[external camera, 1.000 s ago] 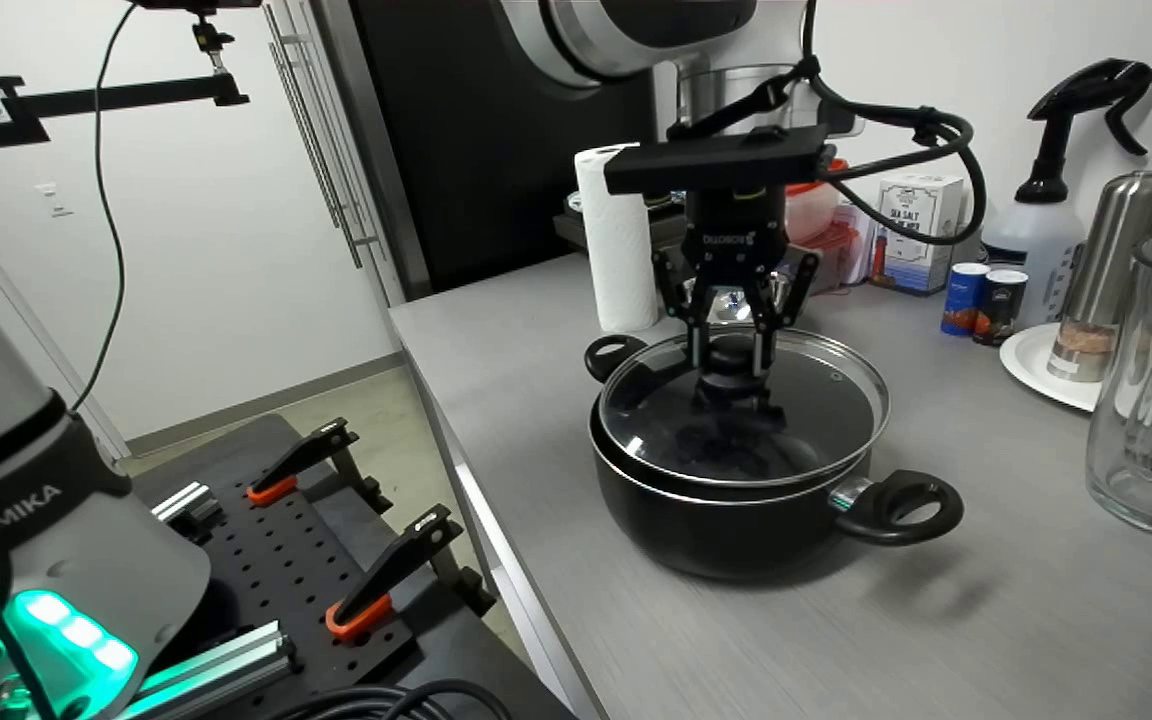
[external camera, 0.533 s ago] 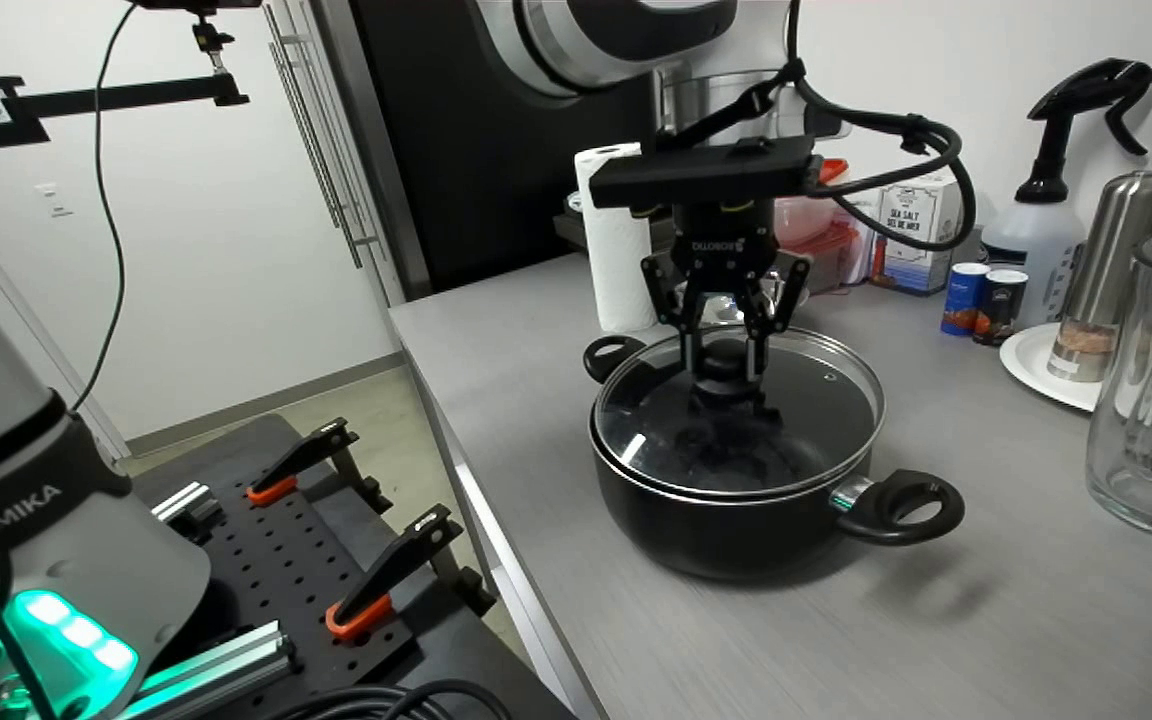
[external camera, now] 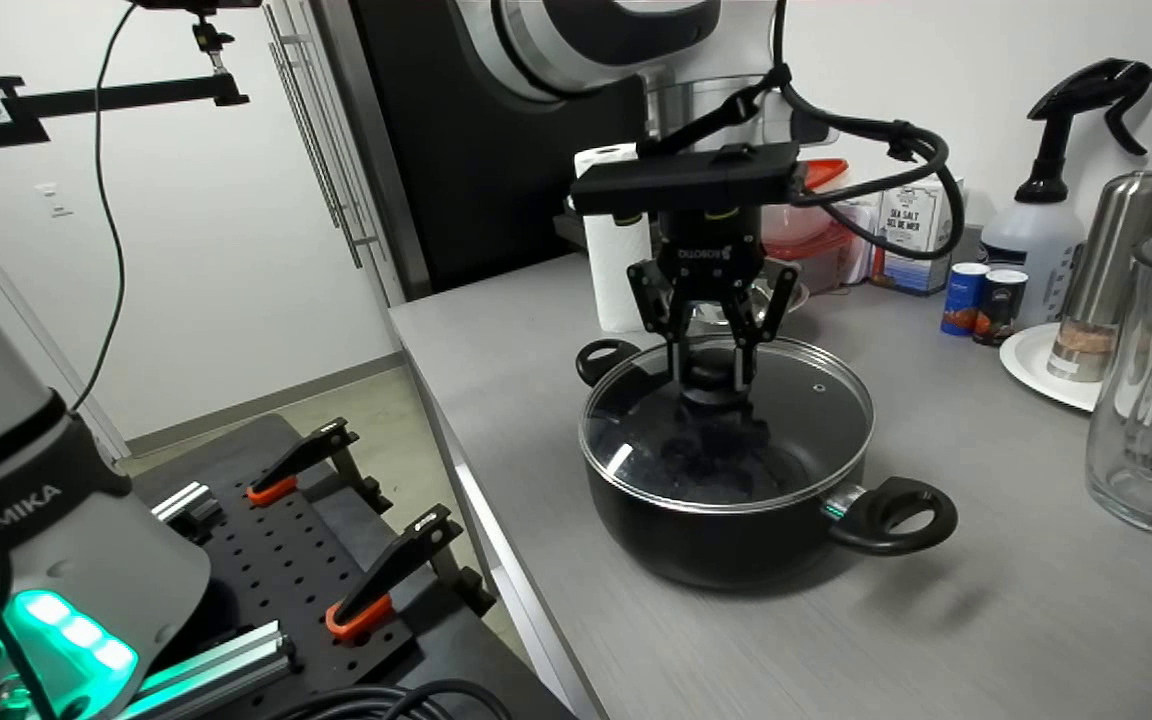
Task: Put the glass lid on the black pot.
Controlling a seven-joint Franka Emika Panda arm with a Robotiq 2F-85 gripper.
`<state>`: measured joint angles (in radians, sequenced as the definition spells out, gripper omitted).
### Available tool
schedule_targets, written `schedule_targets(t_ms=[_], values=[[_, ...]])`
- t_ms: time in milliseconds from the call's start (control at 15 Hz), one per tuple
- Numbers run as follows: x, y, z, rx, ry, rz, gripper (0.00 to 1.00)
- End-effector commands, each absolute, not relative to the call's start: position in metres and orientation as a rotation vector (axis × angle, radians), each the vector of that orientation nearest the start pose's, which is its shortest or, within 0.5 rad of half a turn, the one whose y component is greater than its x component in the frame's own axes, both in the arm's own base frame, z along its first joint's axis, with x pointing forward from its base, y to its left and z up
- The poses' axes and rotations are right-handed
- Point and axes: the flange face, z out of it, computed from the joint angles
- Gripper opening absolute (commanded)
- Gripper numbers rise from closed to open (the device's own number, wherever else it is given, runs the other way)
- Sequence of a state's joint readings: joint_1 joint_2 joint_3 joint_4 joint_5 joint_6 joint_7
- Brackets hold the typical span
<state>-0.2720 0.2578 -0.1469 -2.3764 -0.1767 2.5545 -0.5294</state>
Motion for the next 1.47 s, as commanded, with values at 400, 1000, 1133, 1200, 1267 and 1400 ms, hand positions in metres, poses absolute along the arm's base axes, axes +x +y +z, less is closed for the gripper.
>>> schedule_targets(t_ms=[400, 1000, 1133, 1200, 1267, 1400], values=[[0.447, -0.193, 0.219, -3.225, -0.438, 0.237, 0.25], [0.445, -0.189, 0.22, -3.218, -0.444, 0.225, 0.99], [0.444, -0.188, 0.221, -3.218, -0.445, 0.222, 1.0], [0.444, -0.187, 0.221, -3.218, -0.443, 0.223, 1.0], [0.443, -0.187, 0.222, -3.218, -0.443, 0.222, 1.0], [0.443, -0.187, 0.222, -3.216, -0.441, 0.221, 1.0]])
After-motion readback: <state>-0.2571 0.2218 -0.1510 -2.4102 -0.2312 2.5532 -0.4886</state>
